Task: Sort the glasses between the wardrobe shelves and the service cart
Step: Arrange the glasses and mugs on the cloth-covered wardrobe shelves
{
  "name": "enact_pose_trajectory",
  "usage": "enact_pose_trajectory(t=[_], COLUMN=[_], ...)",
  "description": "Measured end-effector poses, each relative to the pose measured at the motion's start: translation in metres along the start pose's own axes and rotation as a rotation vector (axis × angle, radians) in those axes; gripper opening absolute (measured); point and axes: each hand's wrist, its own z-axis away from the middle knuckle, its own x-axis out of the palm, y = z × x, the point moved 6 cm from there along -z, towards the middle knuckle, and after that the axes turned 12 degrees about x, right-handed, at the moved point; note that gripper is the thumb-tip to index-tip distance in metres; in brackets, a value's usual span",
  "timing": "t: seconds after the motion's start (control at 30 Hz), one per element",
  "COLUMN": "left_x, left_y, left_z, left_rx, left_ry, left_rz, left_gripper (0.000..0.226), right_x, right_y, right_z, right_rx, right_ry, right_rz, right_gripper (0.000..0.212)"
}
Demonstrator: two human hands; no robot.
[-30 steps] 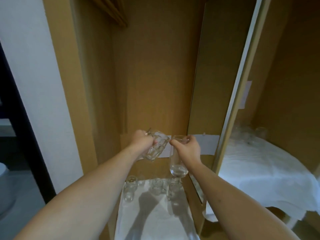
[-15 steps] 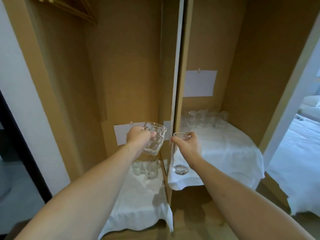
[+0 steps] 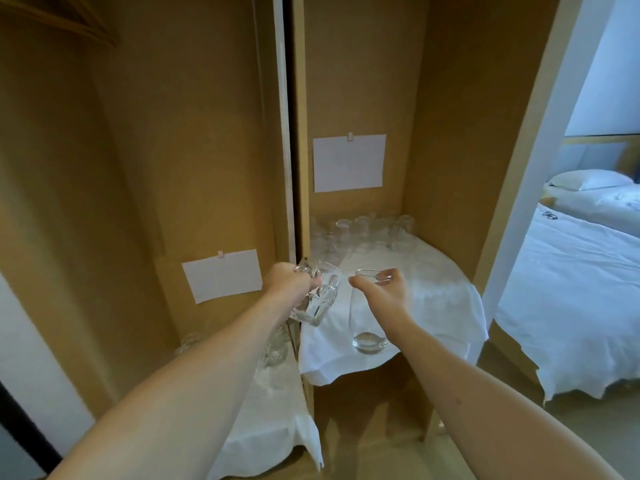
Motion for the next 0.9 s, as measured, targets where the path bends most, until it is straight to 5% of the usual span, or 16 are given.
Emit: enact_pose_trajectory(t=[0.37,0.9], left_x=[0.088,0.175], left_y=[0.016,0.006], left_z=[-0.084,-0.165], left_rx=[0.079,-0.019], left_ry=[-0.137,-0.011], left_rz=[-0.006,-0.040], left_gripper=[0.040,0.015], right_x=[-0.010,-0.015], right_y=[-0.019,-0.001], right_z=[-0.104,-0.243], right_rx=[-0.022,0.007], right_ry=[0.109,0.023], right_rz=[0.015,0.061], right_gripper=[0.057,0.060])
